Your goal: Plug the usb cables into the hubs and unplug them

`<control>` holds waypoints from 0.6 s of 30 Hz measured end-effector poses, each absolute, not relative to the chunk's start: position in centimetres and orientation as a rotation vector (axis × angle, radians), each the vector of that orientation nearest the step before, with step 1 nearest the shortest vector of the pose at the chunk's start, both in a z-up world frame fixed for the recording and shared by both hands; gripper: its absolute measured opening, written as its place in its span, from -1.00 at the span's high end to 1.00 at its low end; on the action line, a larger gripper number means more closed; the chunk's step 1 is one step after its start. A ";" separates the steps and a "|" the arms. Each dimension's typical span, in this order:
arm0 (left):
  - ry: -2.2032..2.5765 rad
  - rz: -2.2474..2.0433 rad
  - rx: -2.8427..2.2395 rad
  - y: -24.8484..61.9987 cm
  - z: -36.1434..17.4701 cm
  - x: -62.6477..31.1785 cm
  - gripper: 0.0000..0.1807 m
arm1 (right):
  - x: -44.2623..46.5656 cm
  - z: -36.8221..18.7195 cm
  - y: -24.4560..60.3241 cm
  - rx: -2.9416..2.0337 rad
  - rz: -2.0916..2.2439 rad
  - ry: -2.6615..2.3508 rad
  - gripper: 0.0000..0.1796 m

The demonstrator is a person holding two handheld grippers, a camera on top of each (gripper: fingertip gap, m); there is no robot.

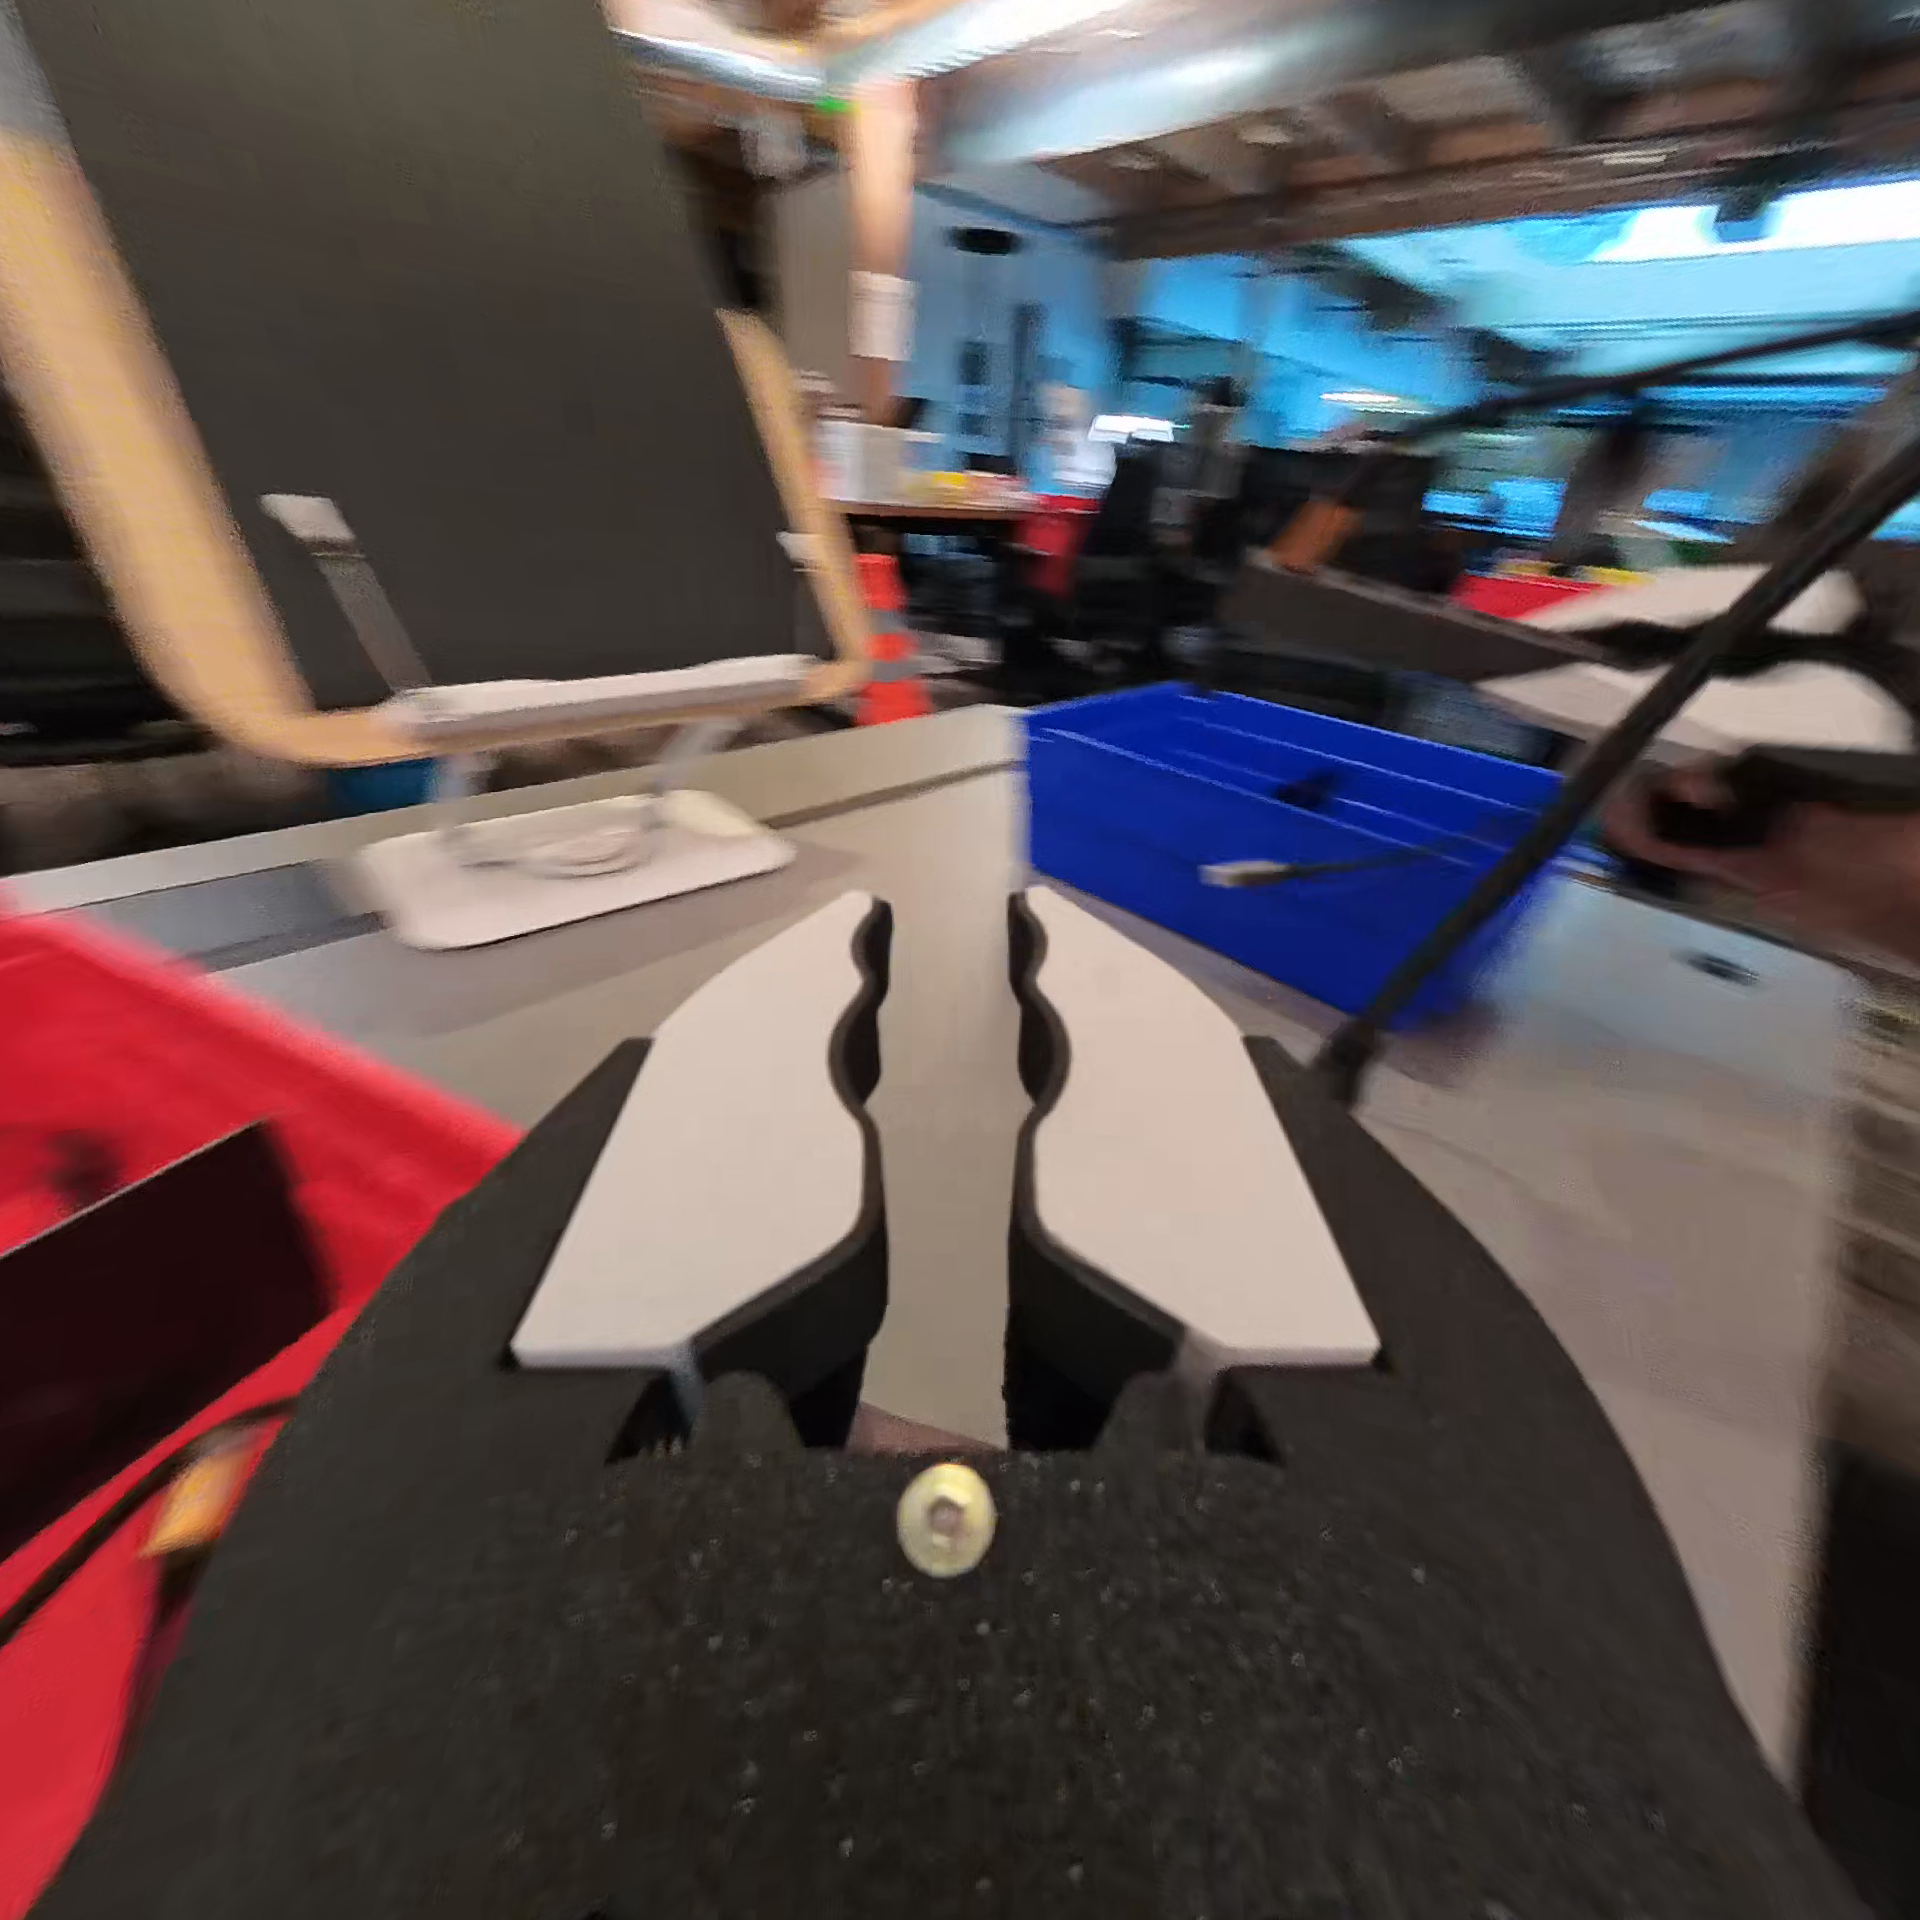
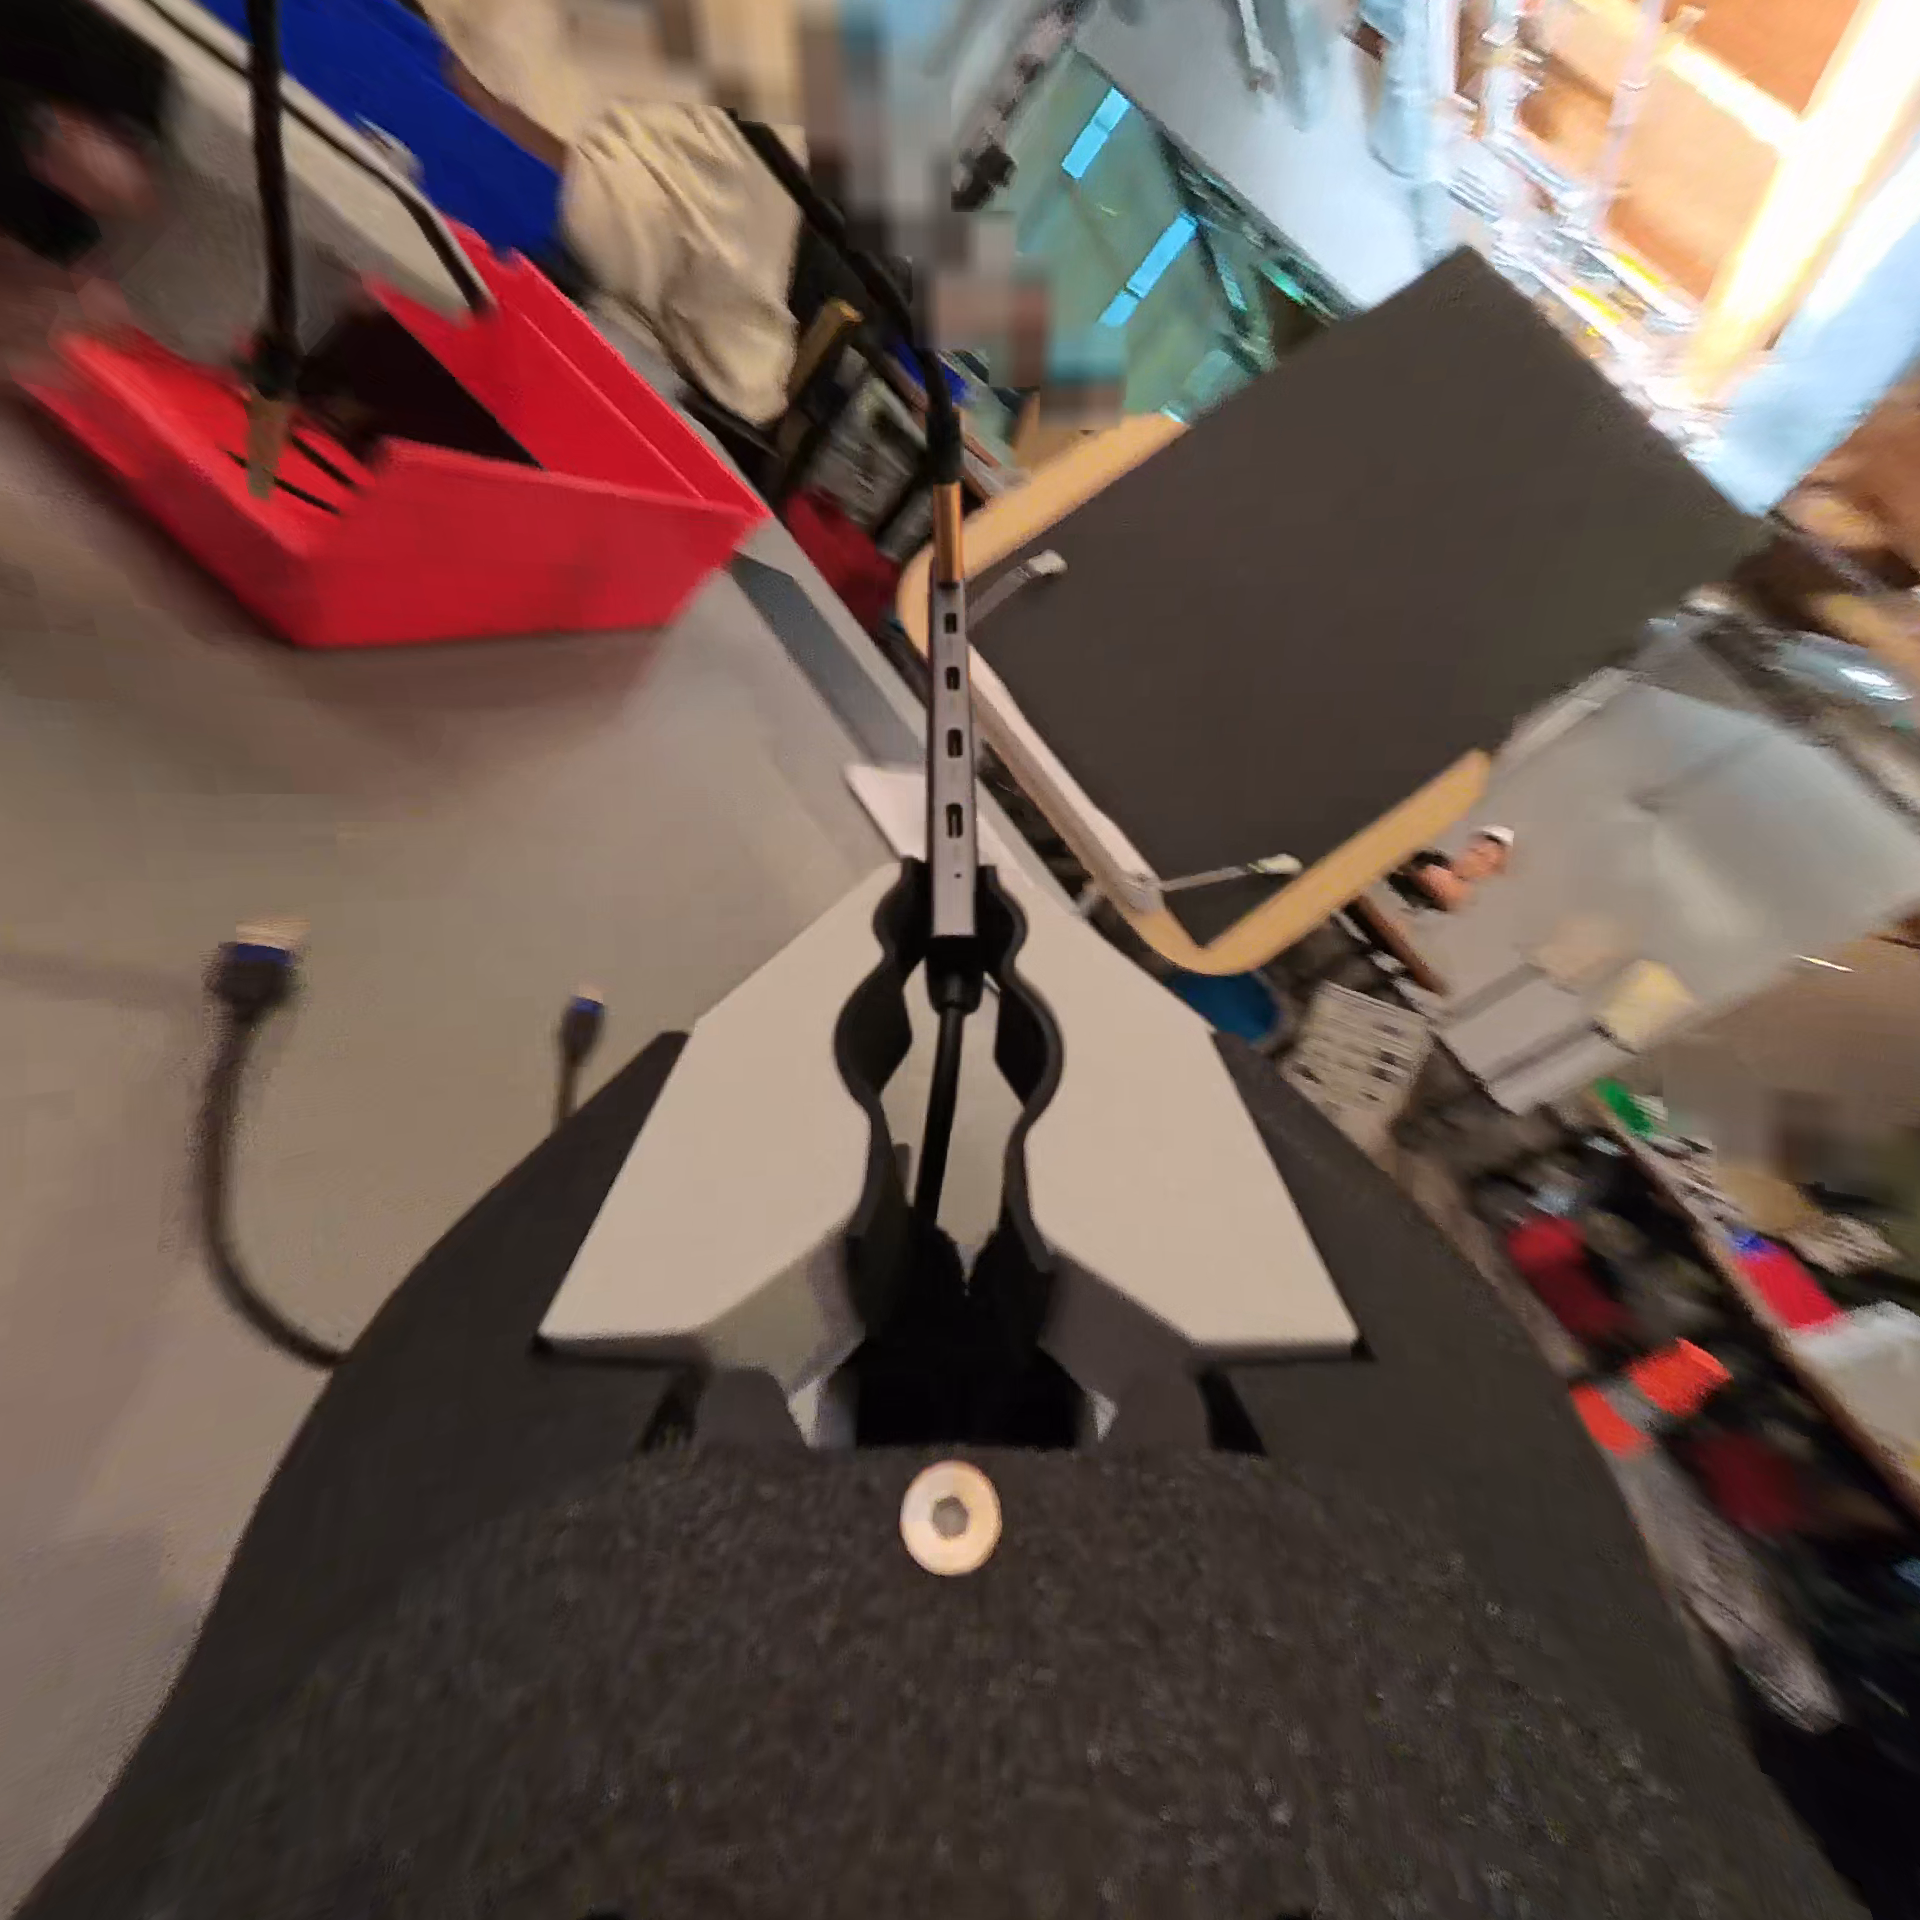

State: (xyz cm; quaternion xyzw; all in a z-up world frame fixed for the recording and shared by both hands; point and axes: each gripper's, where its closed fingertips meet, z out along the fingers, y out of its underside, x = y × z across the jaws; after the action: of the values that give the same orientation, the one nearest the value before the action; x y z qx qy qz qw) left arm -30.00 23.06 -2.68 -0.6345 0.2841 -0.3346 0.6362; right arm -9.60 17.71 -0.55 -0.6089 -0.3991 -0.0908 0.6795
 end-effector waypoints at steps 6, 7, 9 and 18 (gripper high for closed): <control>0.528 -0.049 -1.442 21.0 -2.6 -32.0 0.86 | -9.3 -6.3 20.7 -1.561 -0.369 -0.794 0.91; 0.621 -0.031 -1.461 19.7 -3.7 -29.8 0.89 | -9.6 -7.4 20.9 -1.596 -0.362 -0.801 0.91; 0.903 -0.183 -1.608 16.3 -8.4 -23.5 0.91 | -10.1 -8.4 21.2 -1.627 -0.341 -0.805 0.91; 1.409 -0.514 -2.010 11.1 -18.9 -13.4 0.81 | -9.8 -8.2 21.1 -1.647 -0.259 -0.772 0.91</control>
State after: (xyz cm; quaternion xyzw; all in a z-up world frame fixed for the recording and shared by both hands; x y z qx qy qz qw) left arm -13.38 11.11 -18.90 -0.7617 0.5339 -0.1946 0.3114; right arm -9.76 21.13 -8.18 -0.7126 -0.3339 -0.1119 0.6068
